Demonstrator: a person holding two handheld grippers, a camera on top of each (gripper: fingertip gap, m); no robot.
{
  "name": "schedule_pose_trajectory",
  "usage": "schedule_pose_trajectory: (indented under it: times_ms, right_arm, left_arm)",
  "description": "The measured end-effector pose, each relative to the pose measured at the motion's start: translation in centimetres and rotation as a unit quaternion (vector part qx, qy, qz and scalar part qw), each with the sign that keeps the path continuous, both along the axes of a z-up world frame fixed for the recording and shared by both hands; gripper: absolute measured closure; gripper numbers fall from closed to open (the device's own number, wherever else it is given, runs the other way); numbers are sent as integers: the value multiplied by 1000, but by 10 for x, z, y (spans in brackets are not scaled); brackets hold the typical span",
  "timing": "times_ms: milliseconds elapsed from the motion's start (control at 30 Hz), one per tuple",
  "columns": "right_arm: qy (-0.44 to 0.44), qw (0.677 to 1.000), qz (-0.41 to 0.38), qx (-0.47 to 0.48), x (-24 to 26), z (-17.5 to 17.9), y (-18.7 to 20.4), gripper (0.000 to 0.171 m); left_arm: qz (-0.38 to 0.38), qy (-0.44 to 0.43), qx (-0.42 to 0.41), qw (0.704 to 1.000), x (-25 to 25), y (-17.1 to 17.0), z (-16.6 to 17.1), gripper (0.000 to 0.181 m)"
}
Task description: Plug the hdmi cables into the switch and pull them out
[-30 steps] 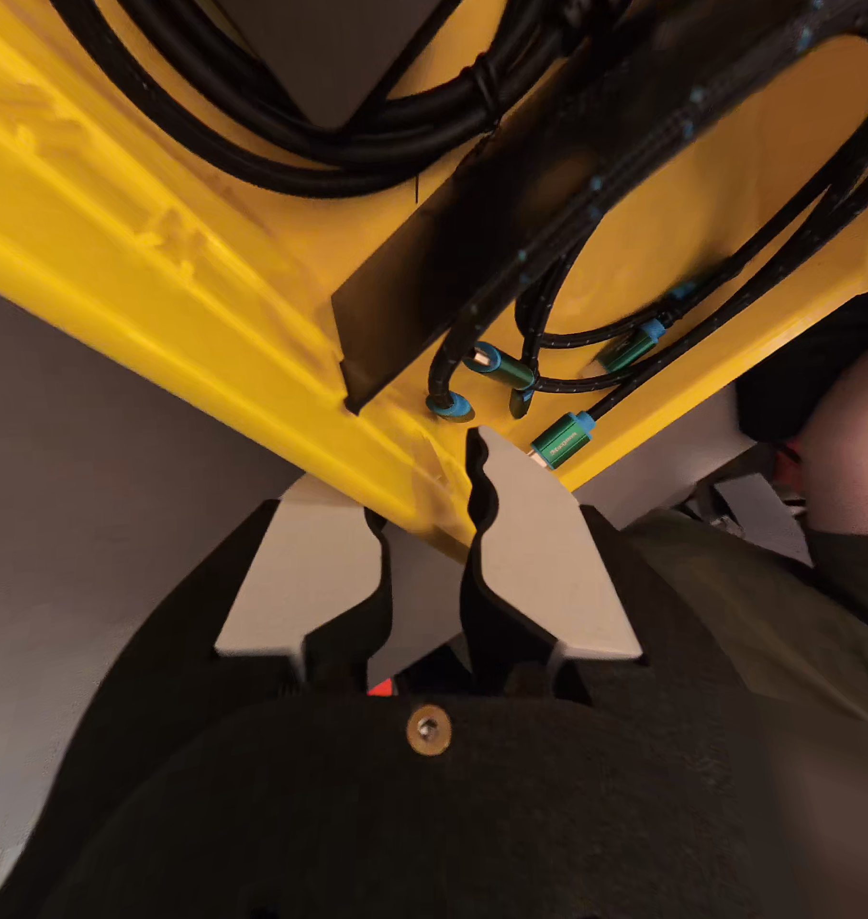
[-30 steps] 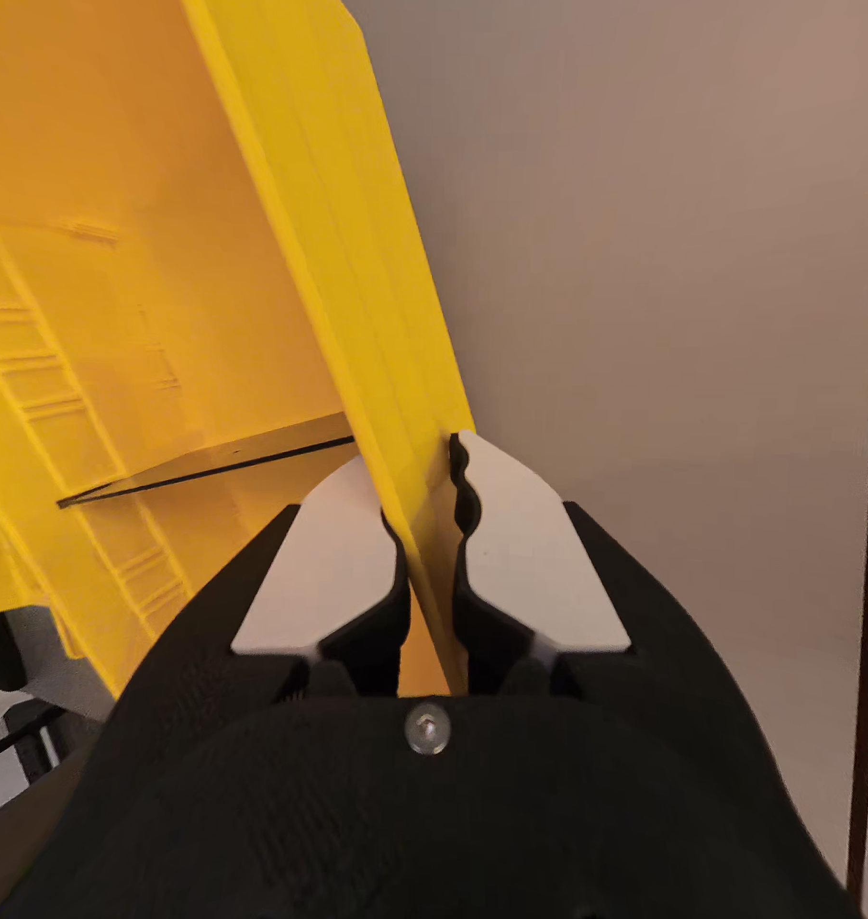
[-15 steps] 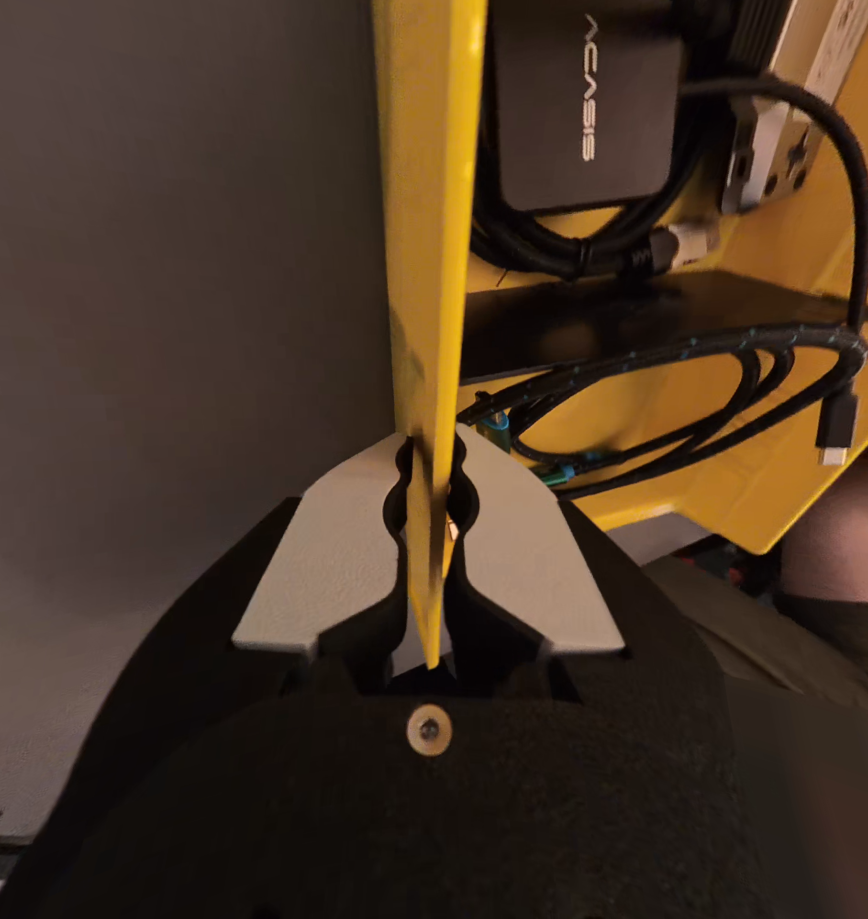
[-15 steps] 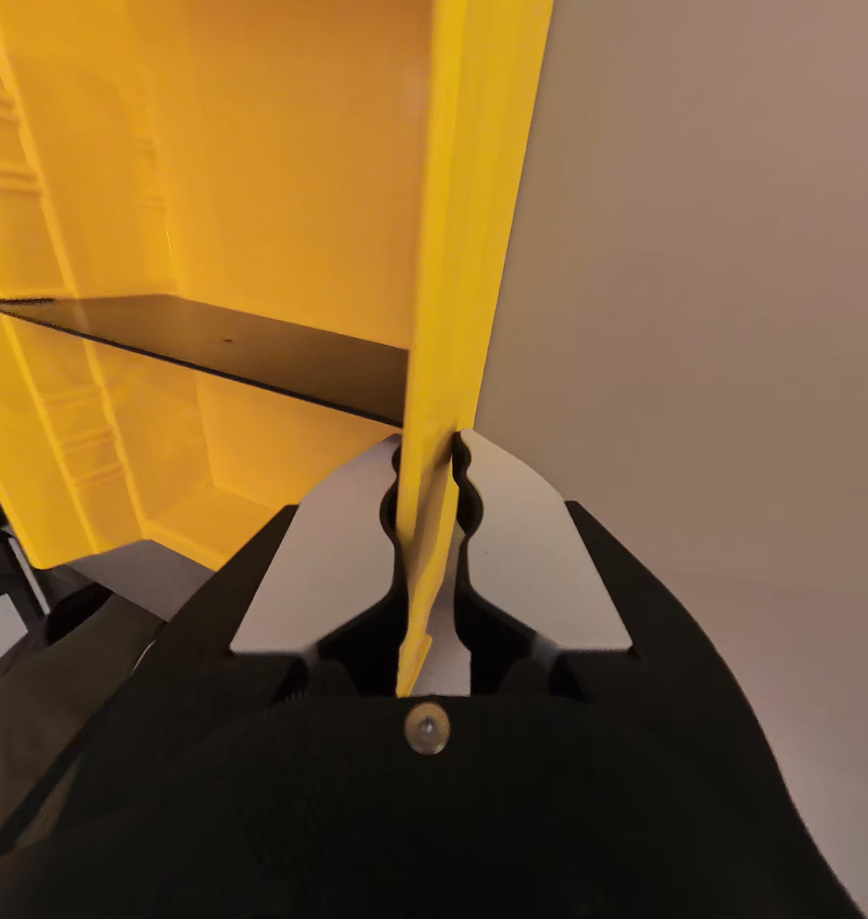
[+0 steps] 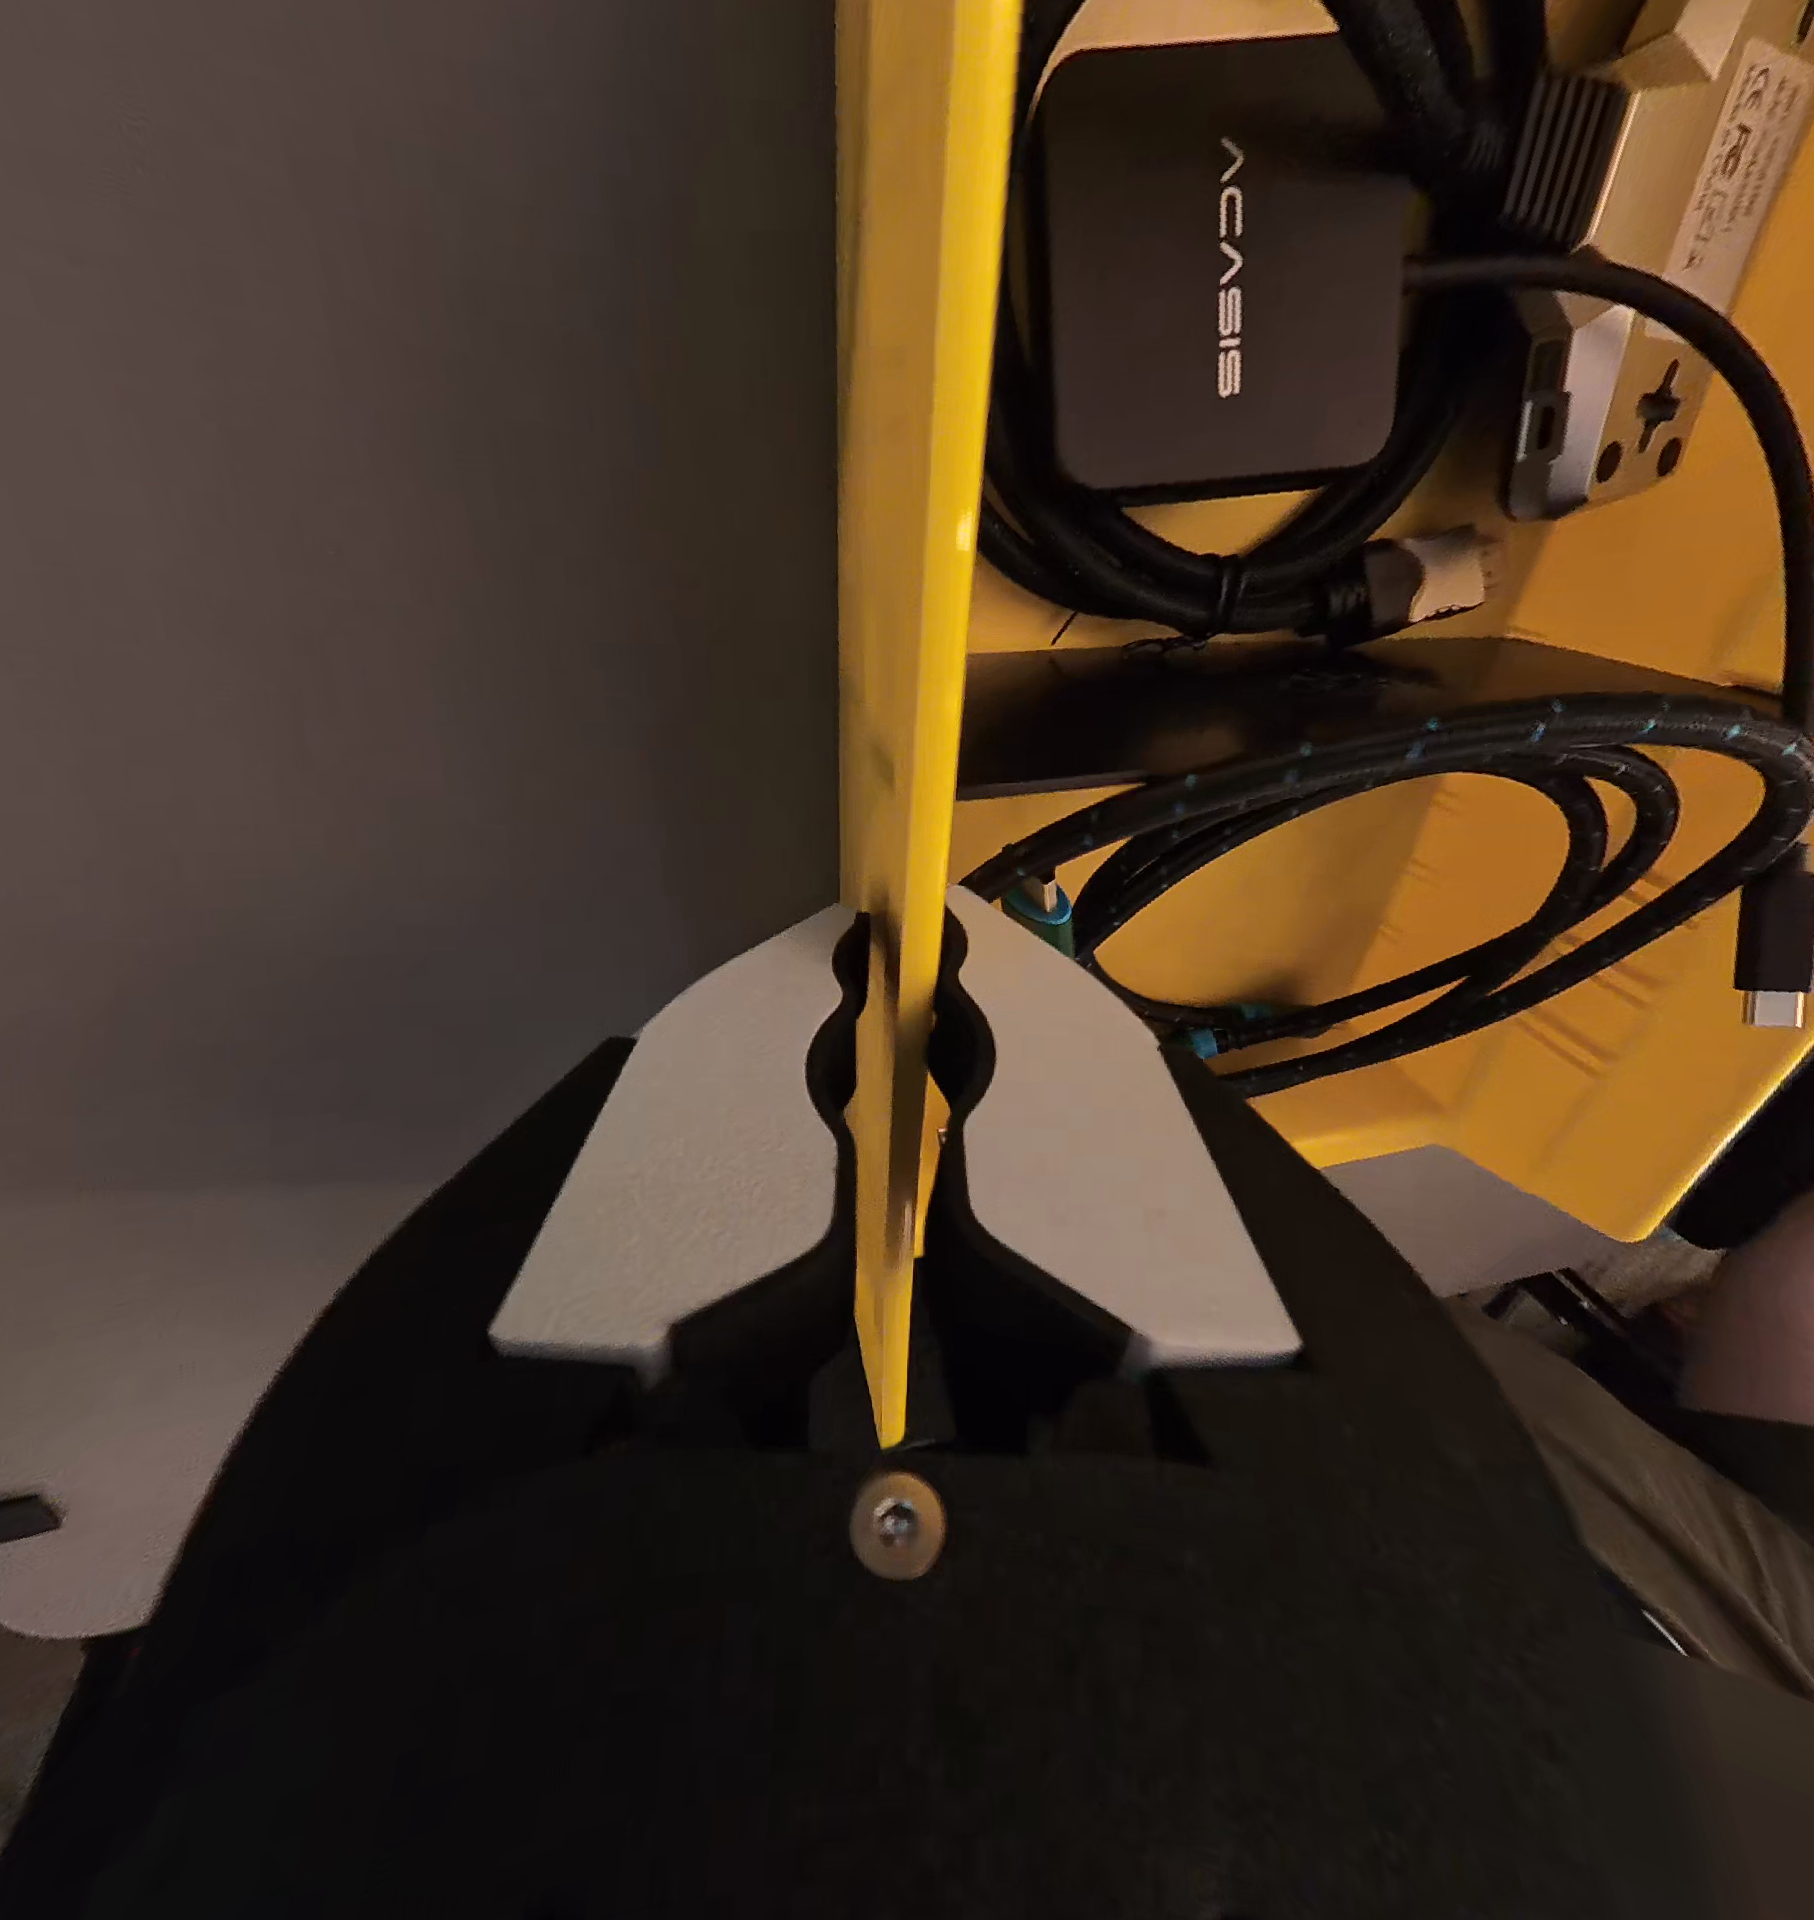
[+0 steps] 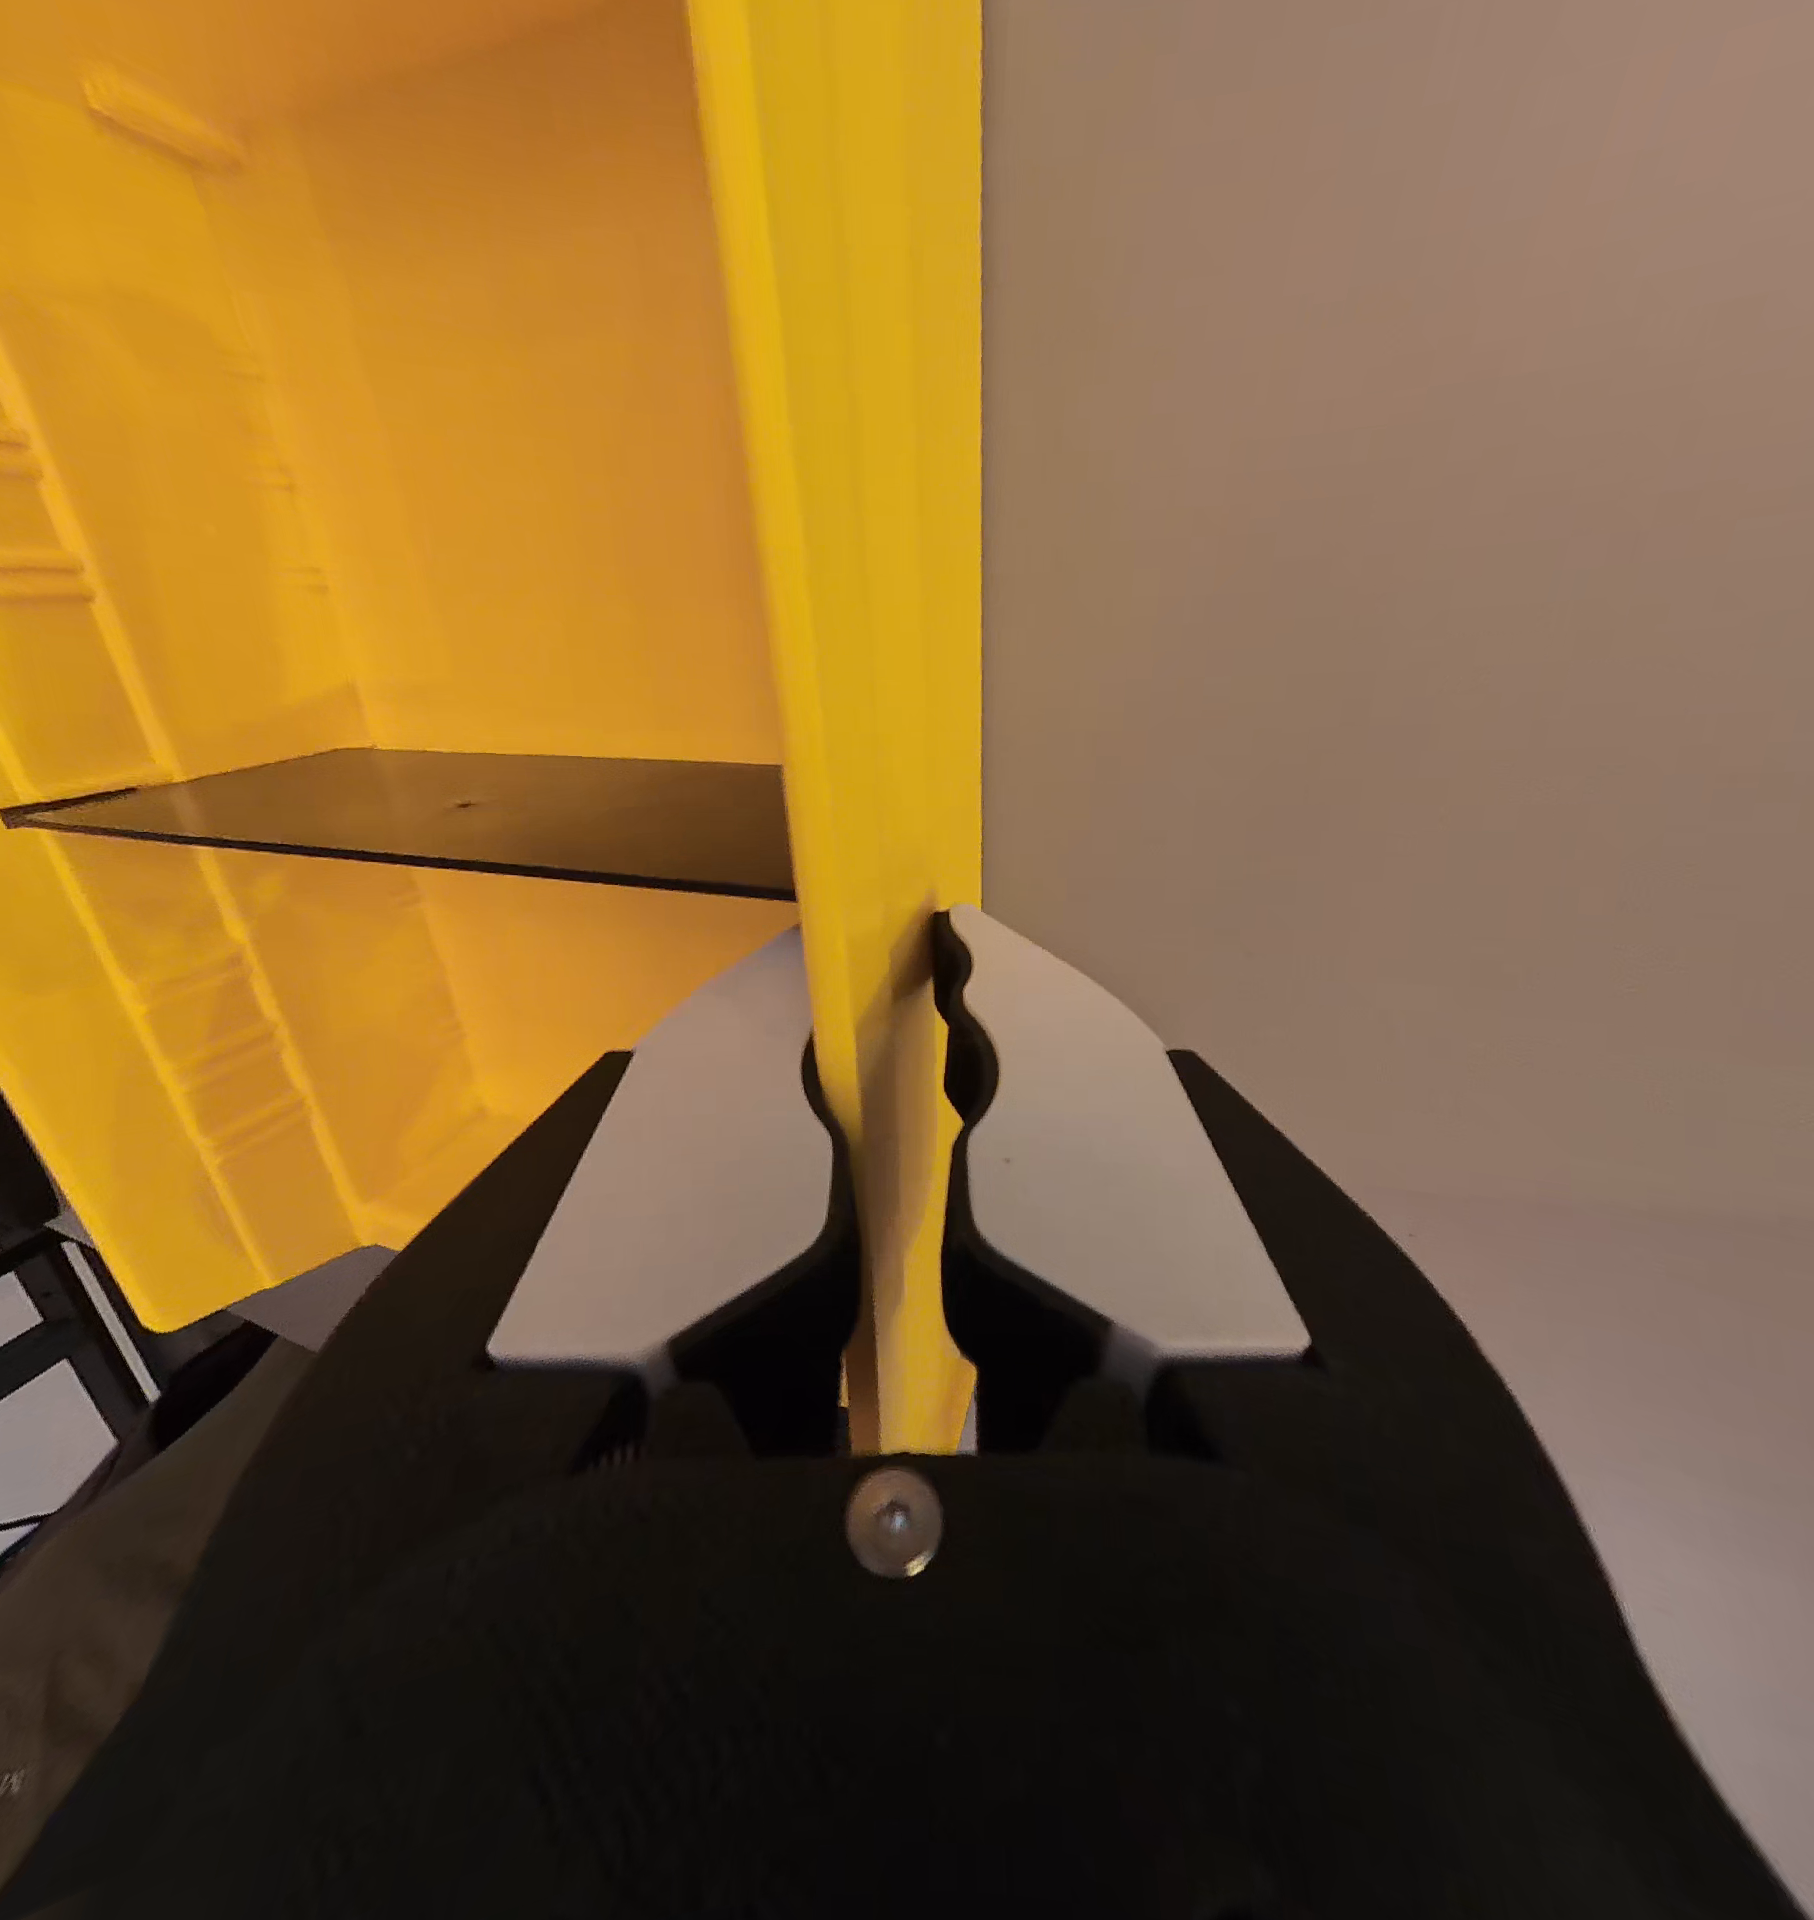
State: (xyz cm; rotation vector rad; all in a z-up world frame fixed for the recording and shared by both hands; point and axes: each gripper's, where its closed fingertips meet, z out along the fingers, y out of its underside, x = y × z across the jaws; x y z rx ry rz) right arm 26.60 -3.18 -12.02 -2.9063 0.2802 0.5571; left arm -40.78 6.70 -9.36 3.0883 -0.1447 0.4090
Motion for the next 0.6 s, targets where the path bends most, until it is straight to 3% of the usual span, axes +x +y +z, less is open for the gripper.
schedule_pose_trajectory:
  times_ms: [600]
  right_arm:
    - [-17, 998, -53, -6, 8, 0, -12, 161]
  left_arm:
    - [-20, -34, 71, 997, -7, 18, 0, 169]
